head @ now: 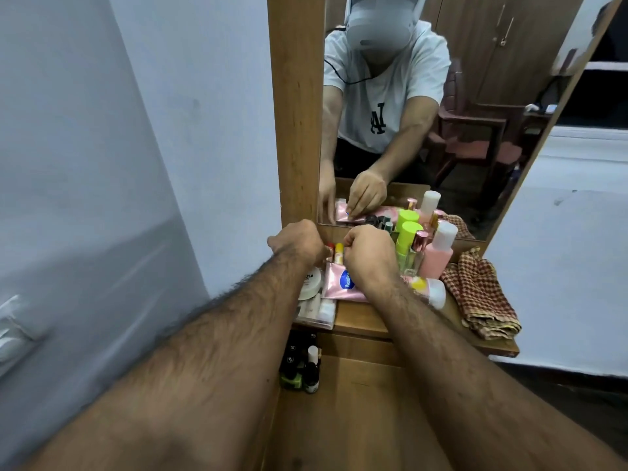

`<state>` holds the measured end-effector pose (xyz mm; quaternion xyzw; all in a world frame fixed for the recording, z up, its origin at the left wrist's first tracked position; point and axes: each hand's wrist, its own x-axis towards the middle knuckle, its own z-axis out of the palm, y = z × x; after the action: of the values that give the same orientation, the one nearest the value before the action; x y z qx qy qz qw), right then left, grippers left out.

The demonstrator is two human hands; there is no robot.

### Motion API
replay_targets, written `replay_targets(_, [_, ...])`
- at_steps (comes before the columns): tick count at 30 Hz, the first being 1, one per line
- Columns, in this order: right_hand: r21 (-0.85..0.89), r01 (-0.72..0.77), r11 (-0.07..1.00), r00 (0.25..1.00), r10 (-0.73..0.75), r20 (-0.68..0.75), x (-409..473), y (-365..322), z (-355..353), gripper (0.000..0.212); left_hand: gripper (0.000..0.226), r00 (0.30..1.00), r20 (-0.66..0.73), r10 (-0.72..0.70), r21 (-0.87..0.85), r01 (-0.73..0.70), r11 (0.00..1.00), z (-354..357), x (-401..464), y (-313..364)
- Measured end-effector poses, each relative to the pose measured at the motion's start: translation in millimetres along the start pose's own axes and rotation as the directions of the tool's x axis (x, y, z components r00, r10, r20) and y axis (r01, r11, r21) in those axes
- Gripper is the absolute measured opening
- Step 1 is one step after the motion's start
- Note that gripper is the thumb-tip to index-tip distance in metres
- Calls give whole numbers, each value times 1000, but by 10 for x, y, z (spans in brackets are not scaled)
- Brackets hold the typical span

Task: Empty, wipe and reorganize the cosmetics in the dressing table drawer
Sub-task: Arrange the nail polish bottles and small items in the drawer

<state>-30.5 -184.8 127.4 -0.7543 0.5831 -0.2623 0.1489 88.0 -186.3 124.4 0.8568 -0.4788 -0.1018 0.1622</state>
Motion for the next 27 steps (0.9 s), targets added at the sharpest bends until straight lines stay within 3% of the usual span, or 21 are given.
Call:
replay_targets(7, [11,24,1000,1000,-24,11,-10,21,64,13,42,997,73,-40,-61,44,997,86,37,38])
replay_targets(15, [-4,29,1000,999,-30,-15,-46,26,107,17,28,967,235,-97,-320,171,932,92,99,-1])
replay_targets(22, [8,12,1000,1000,-12,-7,-61,13,105,19,30,972,210,-100,-406,180,896,82,69,-17])
replay_targets(27, [3,1,1000,1000,-1,-13,-60,16,102,20,34,964,263,-38,-553,183,813,74,99,-84])
